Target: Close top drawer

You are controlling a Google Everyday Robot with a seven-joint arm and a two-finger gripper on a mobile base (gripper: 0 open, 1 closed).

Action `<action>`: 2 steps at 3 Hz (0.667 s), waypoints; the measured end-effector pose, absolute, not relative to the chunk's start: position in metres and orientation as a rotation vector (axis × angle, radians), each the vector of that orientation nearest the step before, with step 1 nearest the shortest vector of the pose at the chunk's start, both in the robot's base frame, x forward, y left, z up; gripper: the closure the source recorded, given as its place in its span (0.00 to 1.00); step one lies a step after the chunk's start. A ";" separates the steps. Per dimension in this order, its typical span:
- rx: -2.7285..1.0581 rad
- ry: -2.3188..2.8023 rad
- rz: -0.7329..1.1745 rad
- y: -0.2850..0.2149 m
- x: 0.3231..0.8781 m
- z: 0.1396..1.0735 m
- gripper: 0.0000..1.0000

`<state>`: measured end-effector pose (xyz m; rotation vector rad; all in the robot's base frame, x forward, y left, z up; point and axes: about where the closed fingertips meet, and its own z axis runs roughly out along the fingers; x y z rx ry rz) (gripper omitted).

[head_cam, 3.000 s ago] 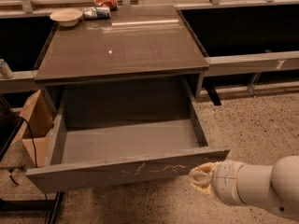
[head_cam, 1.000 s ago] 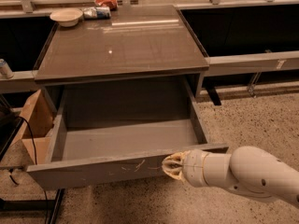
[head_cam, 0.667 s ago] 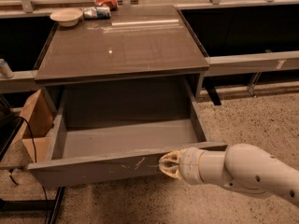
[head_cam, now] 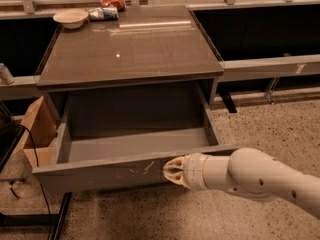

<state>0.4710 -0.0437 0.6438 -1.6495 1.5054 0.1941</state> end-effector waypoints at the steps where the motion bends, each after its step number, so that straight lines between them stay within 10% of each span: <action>1: -1.644 1.514 0.161 -0.041 0.497 0.633 1.00; 2: -1.642 1.519 0.128 -0.042 0.520 0.626 1.00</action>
Offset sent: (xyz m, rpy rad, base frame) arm 0.0746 -0.0022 -0.0254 -0.0478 -0.0495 -0.0586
